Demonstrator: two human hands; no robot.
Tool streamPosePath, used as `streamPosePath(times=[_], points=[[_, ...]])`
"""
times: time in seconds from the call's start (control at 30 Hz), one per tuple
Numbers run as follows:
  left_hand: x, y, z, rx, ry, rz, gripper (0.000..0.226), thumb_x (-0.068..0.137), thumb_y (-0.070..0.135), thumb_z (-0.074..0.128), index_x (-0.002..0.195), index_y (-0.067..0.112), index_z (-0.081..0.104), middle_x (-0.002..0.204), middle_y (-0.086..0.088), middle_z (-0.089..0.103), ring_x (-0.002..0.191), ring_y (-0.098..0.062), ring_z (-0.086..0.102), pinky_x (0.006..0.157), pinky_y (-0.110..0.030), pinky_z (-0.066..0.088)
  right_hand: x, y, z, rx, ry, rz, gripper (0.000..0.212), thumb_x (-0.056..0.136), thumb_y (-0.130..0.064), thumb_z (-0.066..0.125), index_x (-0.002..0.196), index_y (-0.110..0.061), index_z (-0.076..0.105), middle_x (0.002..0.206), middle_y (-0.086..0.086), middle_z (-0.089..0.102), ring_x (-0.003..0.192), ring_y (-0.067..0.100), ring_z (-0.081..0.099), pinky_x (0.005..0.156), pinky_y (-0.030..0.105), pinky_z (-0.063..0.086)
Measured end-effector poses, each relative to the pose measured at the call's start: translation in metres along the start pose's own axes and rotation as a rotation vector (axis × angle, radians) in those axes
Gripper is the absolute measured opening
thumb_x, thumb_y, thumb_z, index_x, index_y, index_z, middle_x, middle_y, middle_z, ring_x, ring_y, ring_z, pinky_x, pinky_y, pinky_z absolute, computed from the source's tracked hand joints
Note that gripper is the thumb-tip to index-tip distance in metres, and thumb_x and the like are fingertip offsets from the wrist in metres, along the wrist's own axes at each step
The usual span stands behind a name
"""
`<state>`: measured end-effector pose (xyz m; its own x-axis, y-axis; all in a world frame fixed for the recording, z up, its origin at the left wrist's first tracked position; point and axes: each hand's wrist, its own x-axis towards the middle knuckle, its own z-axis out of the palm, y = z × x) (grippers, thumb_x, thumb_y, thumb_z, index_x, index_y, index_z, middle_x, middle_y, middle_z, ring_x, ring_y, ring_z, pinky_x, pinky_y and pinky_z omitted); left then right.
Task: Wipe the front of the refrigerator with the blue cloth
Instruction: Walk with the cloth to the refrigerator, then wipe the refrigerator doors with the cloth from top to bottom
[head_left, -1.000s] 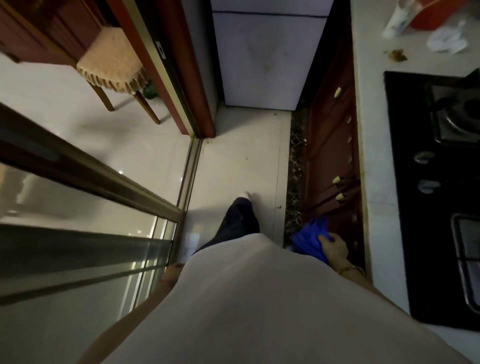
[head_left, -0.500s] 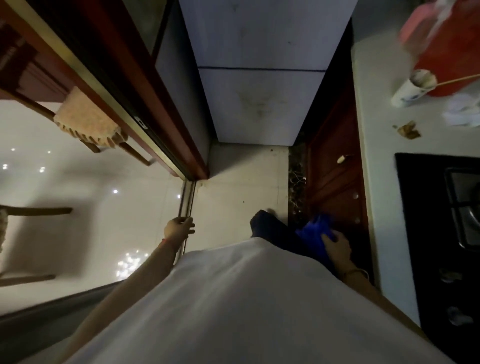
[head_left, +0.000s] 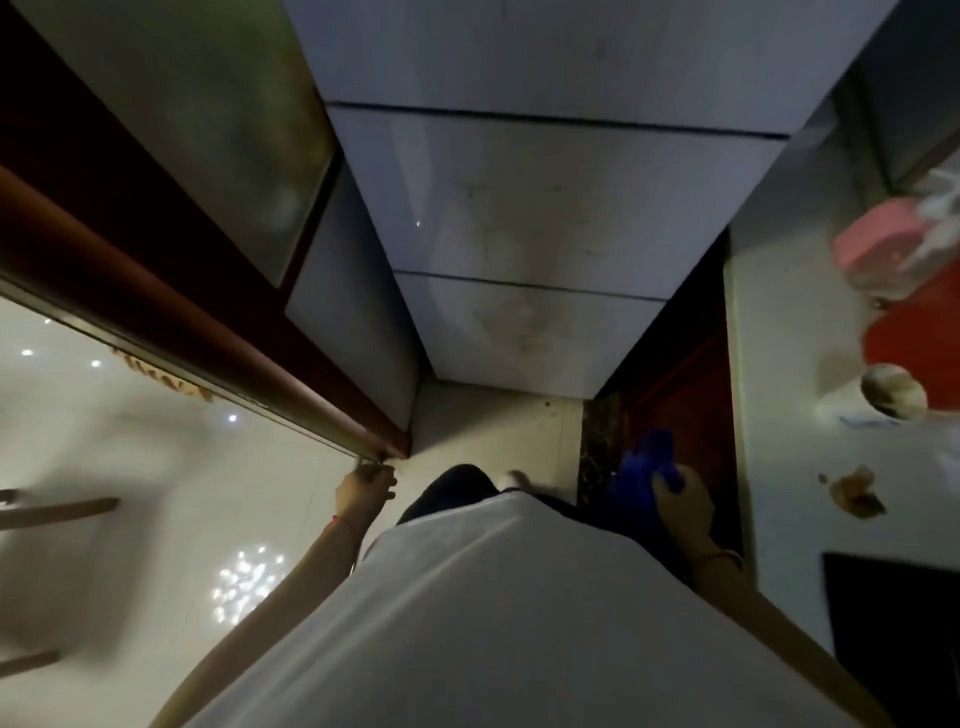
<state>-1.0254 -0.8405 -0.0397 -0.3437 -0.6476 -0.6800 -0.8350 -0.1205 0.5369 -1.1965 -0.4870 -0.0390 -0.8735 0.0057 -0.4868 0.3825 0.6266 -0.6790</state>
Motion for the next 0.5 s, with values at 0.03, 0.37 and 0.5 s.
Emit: streamPosePath(times=[0.03, 0.37, 0.5], points=[[0.006, 0.022, -0.001, 0.002, 0.010, 0.056, 0.034, 0.087, 0.029, 0.058, 0.104, 0.003, 0.070, 0.099, -0.015, 0.073, 0.088, -0.028, 0.070, 0.091, -0.039, 0.055, 0.015, -0.026, 0.001, -0.027, 0.039, -0.060, 0.052, 0.083, -0.036, 0.053, 0.119, 0.002, 0.058, 0.109, 0.022, 0.063, 0.106, 0.039, 0.059, 0.085, 0.029, 0.039], [0.038, 0.249, -0.062, -0.114, 0.210, 0.703, 0.021, 0.096, 0.019, 0.055, 0.114, 0.016, 0.067, 0.105, 0.003, 0.068, 0.098, -0.010, 0.062, 0.082, -0.020, 0.045, 0.063, -0.276, 0.005, 0.002, 0.381, -0.934, 0.045, 0.095, -0.027, 0.051, 0.138, -0.011, 0.047, 0.128, 0.010, 0.051, 0.120, 0.015, 0.050, 0.104, 0.015, 0.037], [0.011, 0.360, -0.124, -0.356, 0.340, 1.036, 0.018, 0.097, 0.024, 0.055, 0.113, 0.025, 0.062, 0.101, 0.012, 0.066, 0.090, -0.001, 0.063, 0.078, -0.013, 0.048, 0.043, -0.391, -0.018, 0.078, 0.620, -1.228, 0.046, 0.097, -0.020, 0.052, 0.140, -0.009, 0.045, 0.123, 0.013, 0.047, 0.114, 0.012, 0.047, 0.102, 0.010, 0.033]])
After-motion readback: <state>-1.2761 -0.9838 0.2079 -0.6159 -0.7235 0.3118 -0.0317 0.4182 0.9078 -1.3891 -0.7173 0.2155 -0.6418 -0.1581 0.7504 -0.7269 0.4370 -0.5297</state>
